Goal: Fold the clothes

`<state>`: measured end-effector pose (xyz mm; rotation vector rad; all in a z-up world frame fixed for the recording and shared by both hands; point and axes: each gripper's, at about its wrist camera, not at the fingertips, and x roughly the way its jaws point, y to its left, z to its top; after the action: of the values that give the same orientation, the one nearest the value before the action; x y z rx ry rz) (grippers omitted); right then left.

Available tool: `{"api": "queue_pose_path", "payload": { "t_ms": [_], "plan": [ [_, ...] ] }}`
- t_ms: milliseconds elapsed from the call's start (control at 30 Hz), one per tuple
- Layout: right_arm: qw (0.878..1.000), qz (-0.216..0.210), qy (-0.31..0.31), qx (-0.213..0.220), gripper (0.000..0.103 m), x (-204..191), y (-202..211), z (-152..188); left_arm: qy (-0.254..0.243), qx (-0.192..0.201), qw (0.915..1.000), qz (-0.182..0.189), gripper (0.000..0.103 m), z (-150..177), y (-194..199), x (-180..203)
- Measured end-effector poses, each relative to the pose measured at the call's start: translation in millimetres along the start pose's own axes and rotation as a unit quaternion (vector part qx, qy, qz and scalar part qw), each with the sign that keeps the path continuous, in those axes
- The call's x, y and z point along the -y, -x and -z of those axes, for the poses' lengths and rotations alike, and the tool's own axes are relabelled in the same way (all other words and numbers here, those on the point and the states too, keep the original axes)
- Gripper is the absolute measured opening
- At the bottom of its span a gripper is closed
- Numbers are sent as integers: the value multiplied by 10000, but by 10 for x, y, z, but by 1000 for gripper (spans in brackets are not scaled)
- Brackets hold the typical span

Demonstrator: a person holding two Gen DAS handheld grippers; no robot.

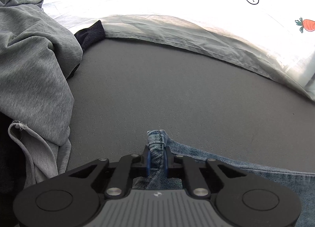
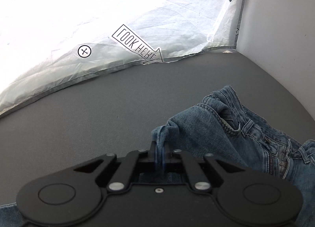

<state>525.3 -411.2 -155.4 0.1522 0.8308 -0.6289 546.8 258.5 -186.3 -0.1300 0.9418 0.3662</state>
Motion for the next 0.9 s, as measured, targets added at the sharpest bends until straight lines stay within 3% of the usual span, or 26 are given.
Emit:
{"api": "queue_pose_path", "payload": {
  "t_ms": [367, 533, 633, 700, 800, 900],
  "plan": [
    [9978, -317, -192, 542, 4, -242, -172, -514, 65, 827, 9956, -426, 14, -542, 193, 195],
    [9993, -364, -25, 92, 8, -562, -577, -538, 436, 191, 9974, -540, 16, -620, -241, 230],
    [9986, -525, -34, -75, 26, -581, -680, -484, 644, 7, 9951, -745, 23, -553, -327, 145],
    [9987, -504, 50, 40, 52, -547, -619, -449, 791, 5, 9936, -808, 24, -503, -288, 55],
    [9986, -311, 249, 347, 65, -409, -432, -385, 885, 55, 9917, -930, 24, -428, -158, -66],
    [9980, -108, 341, 526, 70, -192, -214, -296, 941, 109, 9913, -915, 25, -291, 62, -195]
  ]
}}
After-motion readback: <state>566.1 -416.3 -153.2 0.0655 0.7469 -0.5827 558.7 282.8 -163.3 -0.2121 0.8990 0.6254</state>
